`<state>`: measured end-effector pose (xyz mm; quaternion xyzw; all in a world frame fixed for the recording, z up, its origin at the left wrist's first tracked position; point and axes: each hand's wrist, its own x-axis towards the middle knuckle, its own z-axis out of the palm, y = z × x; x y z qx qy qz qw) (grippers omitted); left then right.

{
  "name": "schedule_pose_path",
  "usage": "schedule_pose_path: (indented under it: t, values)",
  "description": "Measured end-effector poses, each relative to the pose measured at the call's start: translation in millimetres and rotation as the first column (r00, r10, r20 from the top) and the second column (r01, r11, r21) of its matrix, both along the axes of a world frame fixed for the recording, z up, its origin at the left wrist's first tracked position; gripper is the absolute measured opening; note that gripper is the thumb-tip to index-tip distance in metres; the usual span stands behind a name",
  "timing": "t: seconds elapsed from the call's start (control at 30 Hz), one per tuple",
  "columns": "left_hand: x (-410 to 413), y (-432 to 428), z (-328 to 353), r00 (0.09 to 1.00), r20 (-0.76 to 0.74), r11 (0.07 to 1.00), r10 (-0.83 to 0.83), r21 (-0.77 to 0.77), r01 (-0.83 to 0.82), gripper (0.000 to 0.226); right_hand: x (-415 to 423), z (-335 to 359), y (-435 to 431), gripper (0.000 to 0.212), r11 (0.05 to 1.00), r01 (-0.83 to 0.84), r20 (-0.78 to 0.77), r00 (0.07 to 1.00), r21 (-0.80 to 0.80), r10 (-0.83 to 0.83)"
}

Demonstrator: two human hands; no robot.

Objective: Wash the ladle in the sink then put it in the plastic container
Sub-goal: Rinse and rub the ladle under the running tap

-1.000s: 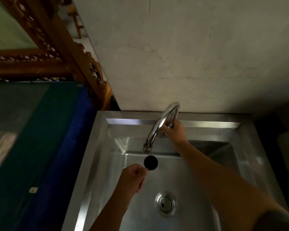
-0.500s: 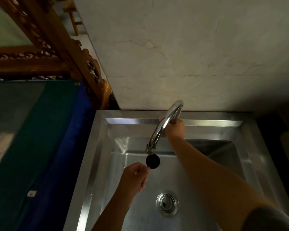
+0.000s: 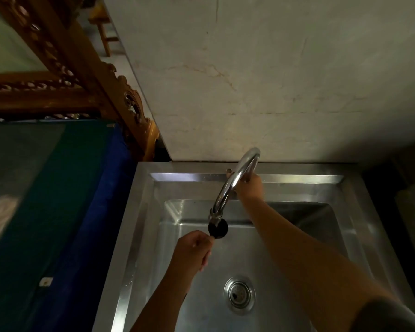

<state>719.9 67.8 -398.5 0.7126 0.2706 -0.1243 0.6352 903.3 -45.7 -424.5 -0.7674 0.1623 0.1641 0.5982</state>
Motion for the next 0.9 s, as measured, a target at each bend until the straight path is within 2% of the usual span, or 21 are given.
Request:
schedule_pose_path:
  t: [0.07, 0.2, 0.27, 0.37, 0.47, 0.6, 0.77, 0.9]
  values:
    - [1.8, -1.6, 3.1, 0.999, -0.015, 0.999, 0.031, 0.013, -0.031, 0.021, -8.6, 3.3, -6.4, 0.019, 0.999, -0.049, 0.034, 0.998, 0.014, 0.048]
    - [4.9, -6.2, 17.4, 0.997, -0.002, 0.997, 0.081, 0.010, -0.081, 0.018, -43.5, 13.1, -12.7, 0.031, 0.999, 0.026, -0.001, 1.000, -0.036, -0.026]
    - [6.9, -9.2, 24.4, 0.996, 0.004, 0.996, 0.089, 0.009, -0.089, 0.017, -61.4, 22.6, -9.8, 0.018, 0.999, 0.012, -0.073, 0.997, -0.050, -0.016]
    - [8.7, -12.6, 36.8, 0.996, 0.015, 0.996, 0.091, 0.010, -0.091, 0.014, -84.2, 42.1, -7.1, 0.019, 0.986, -0.008, -0.210, 0.977, 0.164, 0.043]
    - [9.4, -17.1, 46.9, 0.997, 0.038, 0.997, 0.073, 0.014, -0.073, 0.011, -101.4, 54.9, -9.3, 0.027, 0.938, -0.008, -0.284, 0.952, 0.345, 0.113]
    - [10.8, -22.4, 60.4, 0.996, 0.077, 0.999, 0.036, 0.029, -0.039, 0.012, -112.1, 68.8, -17.0, 0.036, 0.839, 0.106, -0.346, 0.933, 0.534, 0.102]
    - [23.9, -23.8, 70.2, 0.996, 0.084, 1.000, 0.011, 0.023, -0.013, 0.012, -103.7, 87.8, -30.3, 0.044, 0.756, 0.121, -0.286, 0.954, 0.643, 0.090]
    - [28.8, -21.8, 75.5, 0.991, 0.132, 0.999, 0.022, -0.033, -0.018, 0.020, -91.5, 103.1, -40.4, 0.036, 0.710, 0.139, -0.241, 0.970, 0.690, 0.045]
